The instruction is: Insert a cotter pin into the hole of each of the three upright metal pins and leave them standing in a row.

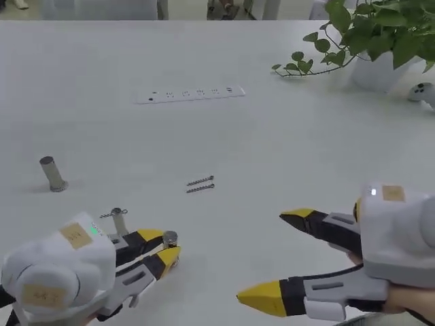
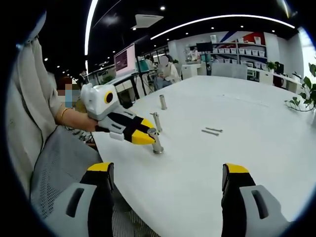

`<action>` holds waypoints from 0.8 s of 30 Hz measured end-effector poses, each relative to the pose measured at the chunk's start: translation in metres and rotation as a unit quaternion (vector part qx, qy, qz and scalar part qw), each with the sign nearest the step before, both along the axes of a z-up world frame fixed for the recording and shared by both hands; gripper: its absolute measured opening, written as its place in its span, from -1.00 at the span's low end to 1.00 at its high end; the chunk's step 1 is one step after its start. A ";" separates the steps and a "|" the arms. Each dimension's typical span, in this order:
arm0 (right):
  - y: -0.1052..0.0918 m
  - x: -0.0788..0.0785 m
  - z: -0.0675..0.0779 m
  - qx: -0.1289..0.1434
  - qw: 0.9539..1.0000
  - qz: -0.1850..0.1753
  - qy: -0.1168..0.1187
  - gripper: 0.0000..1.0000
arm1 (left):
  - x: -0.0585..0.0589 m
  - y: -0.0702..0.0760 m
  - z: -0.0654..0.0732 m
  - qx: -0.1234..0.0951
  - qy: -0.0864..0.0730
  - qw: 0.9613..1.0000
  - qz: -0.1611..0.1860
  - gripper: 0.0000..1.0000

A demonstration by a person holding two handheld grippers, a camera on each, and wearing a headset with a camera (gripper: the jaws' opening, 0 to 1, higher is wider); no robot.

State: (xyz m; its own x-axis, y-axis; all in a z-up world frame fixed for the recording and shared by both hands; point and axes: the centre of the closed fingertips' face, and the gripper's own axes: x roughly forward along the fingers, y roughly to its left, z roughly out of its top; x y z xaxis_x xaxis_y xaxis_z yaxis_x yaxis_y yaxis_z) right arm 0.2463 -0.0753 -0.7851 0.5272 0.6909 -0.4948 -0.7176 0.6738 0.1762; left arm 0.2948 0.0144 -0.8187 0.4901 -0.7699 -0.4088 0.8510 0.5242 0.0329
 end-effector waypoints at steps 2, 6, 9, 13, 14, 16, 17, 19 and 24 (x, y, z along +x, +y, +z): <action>-0.001 0.000 -0.001 0.000 1.000 -0.001 0.001 0.84 | -0.001 -0.002 -0.002 0.000 0.001 1.000 -0.002 -0.79; -0.003 -0.002 -0.004 -0.001 1.000 -0.004 0.003 0.83 | -0.002 -0.006 -0.005 0.000 0.002 1.000 -0.010 -0.79; -0.004 -0.003 -0.004 -0.002 1.000 -0.004 0.005 0.82 | -0.003 -0.007 -0.006 -0.008 0.009 1.000 -0.009 -0.79; -0.004 -0.003 -0.003 0.000 1.000 -0.002 0.003 0.77 | -0.003 -0.007 -0.005 -0.010 0.008 1.000 -0.012 -0.79; -0.004 -0.003 -0.004 0.000 1.000 -0.001 0.004 0.75 | -0.003 -0.007 -0.005 -0.011 0.010 1.000 -0.012 -0.79; -0.004 -0.004 -0.005 -0.002 1.000 0.002 0.008 0.72 | -0.003 -0.006 -0.005 -0.012 0.012 1.000 -0.011 -0.79; -0.005 -0.003 -0.005 -0.005 1.000 0.002 0.008 0.72 | -0.002 -0.006 -0.005 -0.014 0.014 1.000 -0.011 -0.78; -0.006 -0.003 -0.004 -0.006 1.000 0.001 0.007 0.72 | -0.002 -0.006 -0.005 -0.015 0.016 1.000 -0.010 -0.78; -0.007 -0.001 -0.003 -0.003 1.000 -0.003 0.005 0.70 | -0.002 -0.007 -0.005 -0.020 0.019 1.000 -0.005 -0.78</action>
